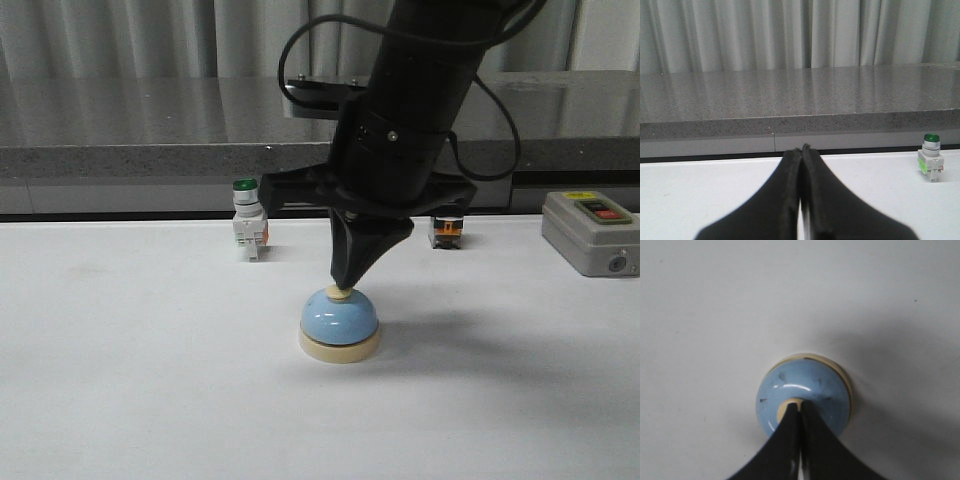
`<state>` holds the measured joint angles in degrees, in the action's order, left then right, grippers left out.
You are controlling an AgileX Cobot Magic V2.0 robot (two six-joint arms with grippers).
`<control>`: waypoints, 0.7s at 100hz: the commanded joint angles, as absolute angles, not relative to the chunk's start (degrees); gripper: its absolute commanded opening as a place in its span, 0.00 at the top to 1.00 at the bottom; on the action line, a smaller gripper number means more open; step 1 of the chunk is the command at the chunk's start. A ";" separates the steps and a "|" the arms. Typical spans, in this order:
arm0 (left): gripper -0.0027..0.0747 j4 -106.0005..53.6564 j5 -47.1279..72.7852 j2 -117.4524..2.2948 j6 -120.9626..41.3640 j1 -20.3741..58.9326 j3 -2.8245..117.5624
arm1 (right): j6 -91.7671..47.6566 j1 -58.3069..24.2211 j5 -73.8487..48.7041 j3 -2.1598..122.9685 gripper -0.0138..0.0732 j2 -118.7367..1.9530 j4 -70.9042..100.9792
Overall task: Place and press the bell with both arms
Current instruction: 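Press down on the bell button with the closed right gripper tips, then lift the right gripper off the bell and withdraw it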
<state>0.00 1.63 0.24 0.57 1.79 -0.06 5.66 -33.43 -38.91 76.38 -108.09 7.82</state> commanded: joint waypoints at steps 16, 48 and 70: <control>0.99 -0.42 -3.37 2.00 1.01 1.61 -2.44 | 5.04 -33.39 -37.16 77.68 0.91 -96.89 1.83; 0.99 -0.42 -3.37 2.00 1.01 1.61 -2.44 | 5.26 -27.94 -36.52 76.22 0.91 -86.14 -0.67; 0.99 -0.42 -3.37 2.00 1.01 1.61 -2.44 | 5.26 -20.16 -32.19 66.91 0.91 -75.48 -1.12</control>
